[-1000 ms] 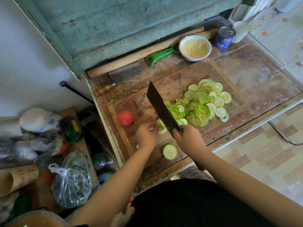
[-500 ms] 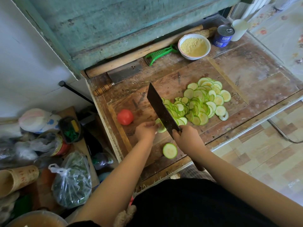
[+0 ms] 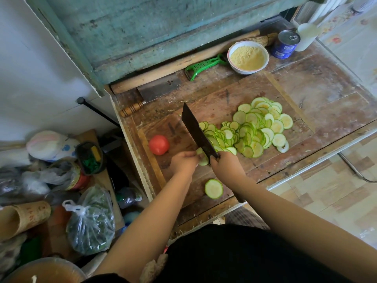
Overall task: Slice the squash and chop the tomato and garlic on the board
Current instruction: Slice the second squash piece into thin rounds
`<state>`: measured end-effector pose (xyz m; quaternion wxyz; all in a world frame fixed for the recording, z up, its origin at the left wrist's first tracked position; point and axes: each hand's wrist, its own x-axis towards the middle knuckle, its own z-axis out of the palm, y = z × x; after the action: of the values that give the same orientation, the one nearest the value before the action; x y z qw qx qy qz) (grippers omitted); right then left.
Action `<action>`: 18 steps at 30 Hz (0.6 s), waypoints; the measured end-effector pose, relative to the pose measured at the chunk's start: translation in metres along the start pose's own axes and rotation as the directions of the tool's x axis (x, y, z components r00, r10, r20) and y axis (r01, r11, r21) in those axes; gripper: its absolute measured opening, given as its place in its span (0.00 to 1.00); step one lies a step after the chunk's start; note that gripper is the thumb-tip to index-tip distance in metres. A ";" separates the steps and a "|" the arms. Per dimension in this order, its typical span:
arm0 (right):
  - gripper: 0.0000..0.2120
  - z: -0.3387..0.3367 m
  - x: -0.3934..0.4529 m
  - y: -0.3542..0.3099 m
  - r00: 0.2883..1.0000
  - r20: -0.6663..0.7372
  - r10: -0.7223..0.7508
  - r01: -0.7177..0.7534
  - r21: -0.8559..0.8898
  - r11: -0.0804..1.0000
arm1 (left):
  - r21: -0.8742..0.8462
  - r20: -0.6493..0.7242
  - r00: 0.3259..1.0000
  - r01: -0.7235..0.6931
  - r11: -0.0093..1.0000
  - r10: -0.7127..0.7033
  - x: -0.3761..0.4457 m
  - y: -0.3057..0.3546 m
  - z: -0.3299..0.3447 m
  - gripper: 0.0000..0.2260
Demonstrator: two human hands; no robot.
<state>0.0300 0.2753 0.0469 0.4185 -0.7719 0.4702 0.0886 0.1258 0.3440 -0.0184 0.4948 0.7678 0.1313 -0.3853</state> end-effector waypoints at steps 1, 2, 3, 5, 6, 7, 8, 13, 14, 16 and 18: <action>0.12 -0.001 -0.003 0.003 1.000 -0.014 -0.006 0.006 0.014 1.000 | 0.000 0.009 1.000 -0.006 1.000 0.006 0.000 -0.001 0.000 0.09; 0.12 -0.004 -0.007 0.004 1.000 -0.028 -0.013 0.014 0.024 1.000 | 0.004 0.011 1.000 -0.014 1.000 0.014 0.001 0.000 0.000 0.09; 0.12 -0.006 -0.011 0.006 0.999 -0.047 -0.020 0.021 0.035 0.999 | 0.008 0.013 1.000 -0.013 1.000 0.013 0.002 0.000 0.000 0.10; 0.12 -0.014 -0.017 0.007 0.997 -0.064 -0.038 0.041 0.050 0.998 | 0.009 0.006 1.000 -0.005 1.000 0.005 0.003 0.000 -0.001 0.10; 0.12 -0.017 -0.021 0.007 0.998 -0.056 -0.041 0.044 0.058 0.997 | 0.016 0.001 1.000 -0.002 1.000 0.002 0.004 -0.001 -0.001 0.11; 0.11 -0.020 -0.024 0.008 0.998 -0.050 -0.039 0.042 0.062 0.997 | 0.019 -0.002 1.000 -0.001 1.000 0.001 0.004 -0.003 -0.001 0.11; 0.11 -0.024 -0.027 0.010 0.998 -0.046 -0.037 0.040 0.060 0.997 | 0.021 -0.004 1.000 -0.006 1.000 0.006 0.003 -0.002 0.001 0.11; 0.12 -0.020 -0.033 0.014 0.999 -0.041 -0.035 0.037 0.034 0.999 | 0.011 -0.014 1.000 0.001 1.000 -0.001 0.001 0.000 0.000 0.10; 0.12 -0.019 -0.034 0.016 0.998 -0.048 -0.033 0.034 0.022 0.999 | 0.013 -0.012 1.000 0.000 1.000 0.000 0.000 0.000 0.001 0.10; 0.13 -0.017 -0.034 0.017 0.998 -0.054 -0.032 0.032 0.012 0.999 | 0.014 -0.012 1.000 -0.005 1.000 0.005 0.002 -0.001 0.002 0.10; 0.13 -0.017 -0.034 0.017 0.998 -0.057 -0.036 0.037 0.017 0.999 | 0.001 -0.013 1.000 -0.001 1.000 0.001 0.001 -0.002 0.002 0.10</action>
<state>-0.0065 0.2820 0.0663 0.4136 -0.7787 0.4686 0.0549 0.1251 0.3430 -0.0208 0.4937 0.7706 0.1341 -0.3800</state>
